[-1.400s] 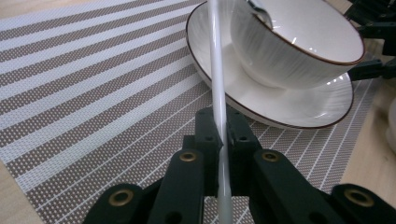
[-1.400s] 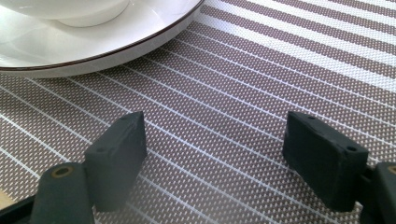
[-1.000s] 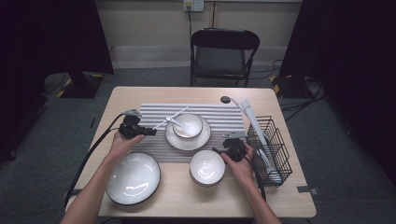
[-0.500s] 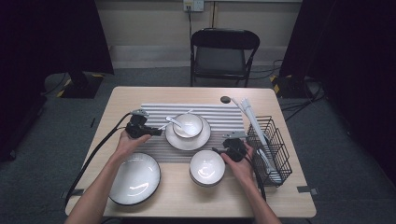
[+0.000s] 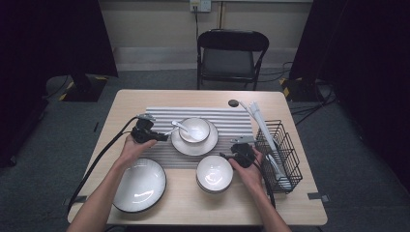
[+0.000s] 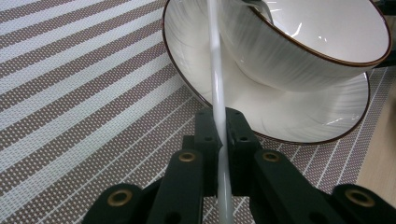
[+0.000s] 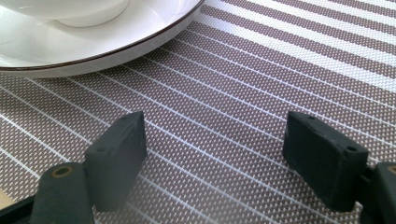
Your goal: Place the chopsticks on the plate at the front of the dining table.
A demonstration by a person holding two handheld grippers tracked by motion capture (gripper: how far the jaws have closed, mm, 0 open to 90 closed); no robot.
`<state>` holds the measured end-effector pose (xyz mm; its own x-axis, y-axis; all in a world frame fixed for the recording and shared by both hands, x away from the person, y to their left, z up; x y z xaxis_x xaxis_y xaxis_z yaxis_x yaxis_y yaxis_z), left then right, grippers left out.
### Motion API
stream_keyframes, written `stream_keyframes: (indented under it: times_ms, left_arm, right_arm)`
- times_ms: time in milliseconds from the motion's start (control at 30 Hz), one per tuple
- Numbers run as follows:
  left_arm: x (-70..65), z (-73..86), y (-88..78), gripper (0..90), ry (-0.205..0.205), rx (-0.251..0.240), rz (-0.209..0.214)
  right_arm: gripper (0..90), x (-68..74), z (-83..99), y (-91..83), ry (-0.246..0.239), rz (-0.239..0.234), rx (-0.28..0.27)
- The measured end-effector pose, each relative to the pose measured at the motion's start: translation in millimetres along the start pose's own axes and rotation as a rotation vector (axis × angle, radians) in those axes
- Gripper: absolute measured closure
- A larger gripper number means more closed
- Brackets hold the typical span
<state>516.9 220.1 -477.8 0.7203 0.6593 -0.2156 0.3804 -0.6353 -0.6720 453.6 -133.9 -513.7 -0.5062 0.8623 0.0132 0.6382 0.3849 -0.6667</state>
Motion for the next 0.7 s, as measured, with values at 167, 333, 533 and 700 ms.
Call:
stream_keyframes:
  times_ms: [167,333,533,700]
  left_arm:
    - [1.3,0.3,0.4,84.3,-0.008,0.006,0.005]
    - [0.3,0.3,-0.9,80.8,0.002,0.008,0.000]
    - [-1.6,1.0,-5.8,75.8,-0.005,0.002,0.010]
    - [-3.8,4.5,-13.1,73.5,-0.001,0.003,0.005]
  right_arm:
    - [20.9,0.0,0.0,0.0,0.000,0.001,0.000]
    - [20.9,0.0,0.0,0.0,0.000,0.000,0.000]
    - [20.9,0.0,0.0,0.0,0.000,0.000,0.000]
    - [20.9,0.0,0.0,0.0,0.000,0.000,0.000]
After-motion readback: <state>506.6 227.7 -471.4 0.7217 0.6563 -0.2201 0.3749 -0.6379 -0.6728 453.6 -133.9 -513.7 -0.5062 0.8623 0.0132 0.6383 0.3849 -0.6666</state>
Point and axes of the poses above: each handheld gripper's, and its own axes: y roughly forward along the jaws, z roughly out of its underside, x roughly to its left, the point moved 2 cm from there along y, roughly forward along the jaws, and after that the axes turned 2 degrees about -z, right-handed, at the moved point
